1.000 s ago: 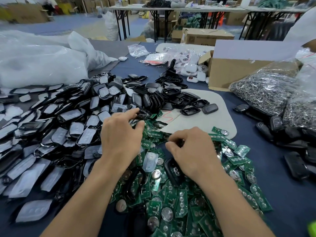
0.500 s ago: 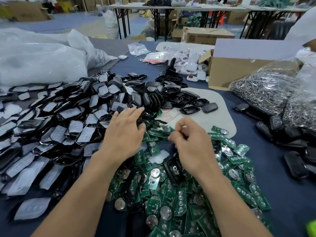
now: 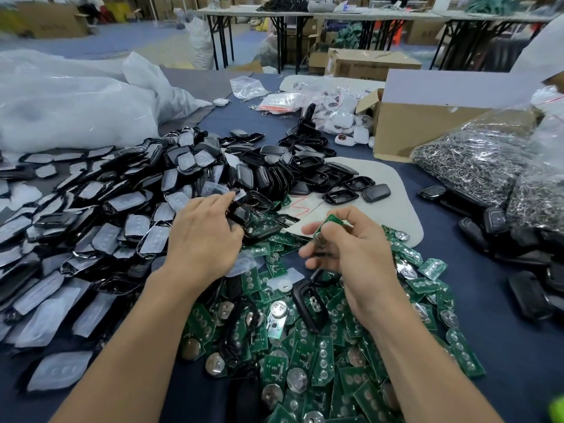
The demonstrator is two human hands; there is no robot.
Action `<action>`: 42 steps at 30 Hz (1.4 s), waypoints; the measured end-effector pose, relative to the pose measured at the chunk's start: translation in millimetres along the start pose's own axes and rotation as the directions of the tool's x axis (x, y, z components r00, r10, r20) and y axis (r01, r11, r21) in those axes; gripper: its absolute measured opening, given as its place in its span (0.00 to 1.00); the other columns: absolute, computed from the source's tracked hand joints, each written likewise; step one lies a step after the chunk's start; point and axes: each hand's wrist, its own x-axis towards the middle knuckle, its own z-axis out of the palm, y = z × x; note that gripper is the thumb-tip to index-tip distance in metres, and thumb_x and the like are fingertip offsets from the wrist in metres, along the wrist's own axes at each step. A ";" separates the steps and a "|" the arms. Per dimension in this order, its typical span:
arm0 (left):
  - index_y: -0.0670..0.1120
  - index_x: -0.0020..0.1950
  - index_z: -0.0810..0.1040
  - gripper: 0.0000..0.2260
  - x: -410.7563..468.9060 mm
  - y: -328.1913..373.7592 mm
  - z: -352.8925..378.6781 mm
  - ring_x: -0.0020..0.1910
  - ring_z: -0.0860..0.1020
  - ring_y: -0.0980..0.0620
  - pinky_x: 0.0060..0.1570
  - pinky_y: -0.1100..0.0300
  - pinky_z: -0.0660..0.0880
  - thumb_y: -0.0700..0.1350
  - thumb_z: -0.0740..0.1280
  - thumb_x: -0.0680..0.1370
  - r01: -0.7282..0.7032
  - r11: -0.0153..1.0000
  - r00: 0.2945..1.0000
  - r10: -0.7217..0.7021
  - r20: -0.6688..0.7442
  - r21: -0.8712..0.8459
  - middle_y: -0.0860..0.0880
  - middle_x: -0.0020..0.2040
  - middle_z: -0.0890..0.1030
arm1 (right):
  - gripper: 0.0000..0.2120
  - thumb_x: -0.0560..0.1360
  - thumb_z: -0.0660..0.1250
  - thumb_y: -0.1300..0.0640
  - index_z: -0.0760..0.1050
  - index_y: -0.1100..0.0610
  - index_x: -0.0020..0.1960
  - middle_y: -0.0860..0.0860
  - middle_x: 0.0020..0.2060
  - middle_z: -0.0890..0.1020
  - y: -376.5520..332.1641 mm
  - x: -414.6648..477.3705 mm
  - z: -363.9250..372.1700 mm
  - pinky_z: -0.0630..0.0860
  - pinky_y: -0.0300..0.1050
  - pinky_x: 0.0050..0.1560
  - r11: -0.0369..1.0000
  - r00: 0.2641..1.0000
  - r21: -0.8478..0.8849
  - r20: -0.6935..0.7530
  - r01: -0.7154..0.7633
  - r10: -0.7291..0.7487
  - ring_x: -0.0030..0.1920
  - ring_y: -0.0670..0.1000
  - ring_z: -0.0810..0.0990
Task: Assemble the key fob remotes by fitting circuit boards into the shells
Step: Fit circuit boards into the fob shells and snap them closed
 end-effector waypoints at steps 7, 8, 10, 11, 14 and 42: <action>0.54 0.70 0.81 0.19 1.3 -1.0 -1.6 0.63 0.78 0.46 0.67 0.48 0.72 0.50 0.74 0.80 -0.003 0.994 0.993 -0.010 -0.119 -0.111 0.52 0.62 0.83 | 0.11 0.70 0.79 0.63 0.85 0.47 0.41 0.45 0.33 0.83 4.7 1.7 -5.6 0.76 0.45 0.39 0.975 0.987 -0.190 -0.082 0.120 -0.137 0.34 0.47 0.79; 0.54 0.68 0.82 0.16 0.2 0.8 -2.2 0.60 0.79 0.46 0.65 0.47 0.73 0.49 0.74 0.80 -0.009 0.992 0.989 -0.010 -0.150 -0.125 0.51 0.59 0.84 | 0.13 0.69 0.80 0.64 0.86 0.45 0.40 0.45 0.34 0.85 3.7 2.0 -6.9 0.77 0.42 0.40 0.980 0.987 -0.161 -0.087 0.121 -0.136 0.35 0.46 0.81; 0.51 0.64 0.85 0.12 -2.0 2.7 -2.9 0.51 0.81 0.46 0.63 0.45 0.75 0.47 0.73 0.81 -0.039 0.985 0.973 0.000 -0.229 -0.168 0.50 0.54 0.86 | 0.15 0.68 0.80 0.67 0.87 0.46 0.39 0.47 0.34 0.86 2.6 2.7 -8.8 0.77 0.38 0.39 0.982 0.989 -0.141 -0.063 0.126 -0.135 0.35 0.45 0.83; 0.50 0.62 0.86 0.10 -3.2 3.4 -3.6 0.45 0.81 0.47 0.61 0.45 0.76 0.46 0.72 0.81 -0.053 0.978 0.965 -0.001 -0.262 -0.200 0.49 0.51 0.87 | 0.15 0.68 0.79 0.68 0.88 0.47 0.39 0.48 0.34 0.86 2.6 3.2 -9.6 0.76 0.37 0.37 0.982 0.991 -0.145 -0.047 0.120 -0.128 0.34 0.45 0.82; 0.48 0.59 0.88 0.09 -7.4 7.5 -7.2 0.41 0.80 0.48 0.60 0.44 0.76 0.46 0.72 0.81 -0.081 0.965 0.945 -0.006 -0.326 -0.251 0.49 0.46 0.88 | 0.15 0.68 0.78 0.70 0.88 0.49 0.40 0.49 0.34 0.86 4.0 3.6 -10.9 0.77 0.39 0.37 0.982 0.997 -0.174 -0.015 0.068 -0.072 0.35 0.46 0.80; 0.57 0.77 0.73 0.27 -4.1 8.2 0.1 0.59 0.77 0.72 0.58 0.77 0.68 0.45 0.76 0.79 -0.004 0.727 0.969 -0.166 -0.181 -0.686 0.63 0.66 0.78 | 0.12 0.79 0.69 0.61 0.82 0.44 0.52 0.50 0.29 0.82 9.6 3.3 -7.0 0.74 0.47 0.34 0.981 0.994 -0.158 -0.014 0.108 -0.112 0.30 0.48 0.79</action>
